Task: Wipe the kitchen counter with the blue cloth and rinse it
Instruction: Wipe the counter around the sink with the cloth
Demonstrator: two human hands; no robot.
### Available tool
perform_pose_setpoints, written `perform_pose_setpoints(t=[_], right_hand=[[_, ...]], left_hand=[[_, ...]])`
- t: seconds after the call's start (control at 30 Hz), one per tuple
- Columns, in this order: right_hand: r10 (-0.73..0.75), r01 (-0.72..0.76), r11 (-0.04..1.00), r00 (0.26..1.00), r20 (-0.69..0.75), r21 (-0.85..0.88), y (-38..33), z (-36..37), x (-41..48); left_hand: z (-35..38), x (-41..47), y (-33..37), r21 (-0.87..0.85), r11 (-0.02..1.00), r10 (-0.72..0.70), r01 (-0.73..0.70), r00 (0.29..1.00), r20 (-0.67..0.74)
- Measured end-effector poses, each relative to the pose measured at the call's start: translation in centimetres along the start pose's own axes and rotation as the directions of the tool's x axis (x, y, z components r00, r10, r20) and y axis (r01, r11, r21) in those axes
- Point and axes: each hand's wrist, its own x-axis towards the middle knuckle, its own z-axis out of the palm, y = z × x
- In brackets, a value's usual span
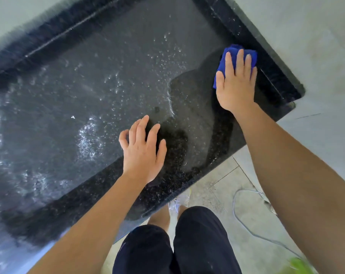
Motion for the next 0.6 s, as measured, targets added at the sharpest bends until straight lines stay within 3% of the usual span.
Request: perform_pose_setpoints(t=[0.07,0.1,0.23,0.37,0.43,0.53,0.6], right_hand=[[0.104,-0.104,0.994,0.995,-0.009,0.022,-4.0,0.1,1.4],[0.079,-0.079,0.997,0.997,-0.022,0.027,-6.2,0.3,1.6],[-0.262,0.261,0.965,0.965,-0.023,-0.016,-13.4,1.6,0.0],[-0.535,0.542,0.838,0.839,0.104,-0.065,-9.7,1.5,-2.2],[-0.486,0.492,0.868,0.87,0.086,-0.07,-5.4,1.1,-1.6],[-0.209,0.212,0.976,0.976,0.054,-0.045,-1.9,0.3,1.5],[-0.066,0.067,0.997,0.997,0.037,-0.033,-2.9,0.1,4.3]], left_hand=[[-0.7,1.5,-1.6,-0.003,1.0,-0.024,0.024,0.998,-0.058],[-0.9,2.3,-2.6,-0.001,0.999,-0.047,0.047,0.996,-0.079],[-1.7,6.7,-6.3,0.044,0.993,-0.101,0.105,0.991,-0.084],[-2.1,11.5,-7.7,0.01,0.987,-0.162,0.162,0.986,0.041],[-1.6,12.4,-7.7,0.016,0.983,-0.182,0.181,0.977,0.112],[-1.1,12.0,-7.8,0.057,0.985,-0.168,0.161,0.976,0.137],[-1.1,11.9,-7.9,0.059,0.987,-0.159,0.152,0.977,0.14]])
